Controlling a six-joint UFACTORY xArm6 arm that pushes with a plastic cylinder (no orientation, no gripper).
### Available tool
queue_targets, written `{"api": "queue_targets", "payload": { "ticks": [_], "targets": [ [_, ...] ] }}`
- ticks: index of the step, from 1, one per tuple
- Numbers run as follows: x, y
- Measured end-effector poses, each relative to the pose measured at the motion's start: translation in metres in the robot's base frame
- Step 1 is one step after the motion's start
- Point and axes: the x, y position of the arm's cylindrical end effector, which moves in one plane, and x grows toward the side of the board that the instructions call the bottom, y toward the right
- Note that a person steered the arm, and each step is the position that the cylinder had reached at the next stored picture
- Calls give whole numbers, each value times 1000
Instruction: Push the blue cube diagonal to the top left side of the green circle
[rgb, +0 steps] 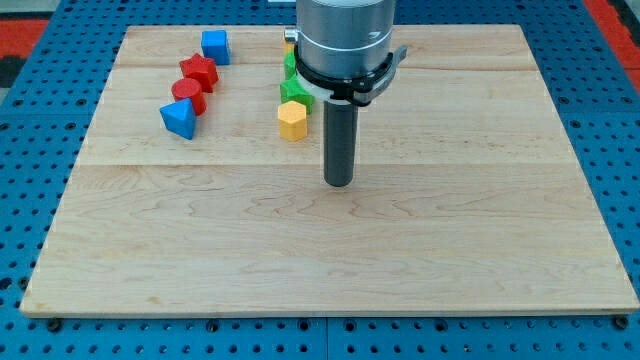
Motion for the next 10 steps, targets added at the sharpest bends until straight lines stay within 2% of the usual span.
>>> {"api": "queue_targets", "payload": {
  "ticks": [5,6,7,8,9,10],
  "targets": [
    [0,0],
    [30,-7],
    [63,-83],
    [49,-192],
    [10,-264],
    [-38,-296]
  ]
}}
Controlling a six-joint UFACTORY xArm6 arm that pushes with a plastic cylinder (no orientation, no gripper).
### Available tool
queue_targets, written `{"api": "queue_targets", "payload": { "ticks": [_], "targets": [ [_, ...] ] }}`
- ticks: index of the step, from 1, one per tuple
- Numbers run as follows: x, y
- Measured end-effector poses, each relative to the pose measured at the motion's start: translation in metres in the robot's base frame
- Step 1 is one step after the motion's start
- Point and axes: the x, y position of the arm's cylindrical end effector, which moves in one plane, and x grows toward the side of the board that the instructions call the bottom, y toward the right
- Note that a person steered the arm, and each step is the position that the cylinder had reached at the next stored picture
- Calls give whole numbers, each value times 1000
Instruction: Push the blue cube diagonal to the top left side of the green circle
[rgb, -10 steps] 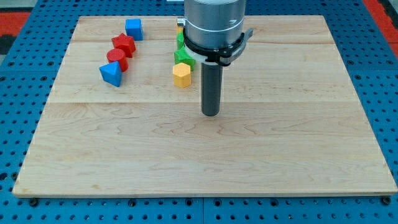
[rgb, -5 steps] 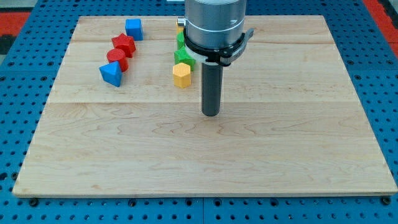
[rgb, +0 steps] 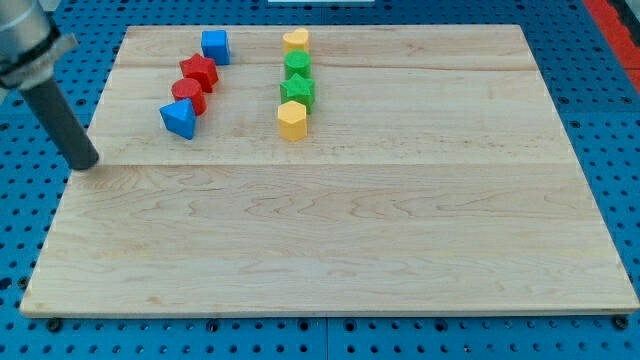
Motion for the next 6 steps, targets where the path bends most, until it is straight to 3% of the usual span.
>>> {"api": "queue_targets", "payload": {
  "ticks": [2,4,6],
  "targets": [
    [-126,4],
    [-201,67],
    [-206,173]
  ]
}}
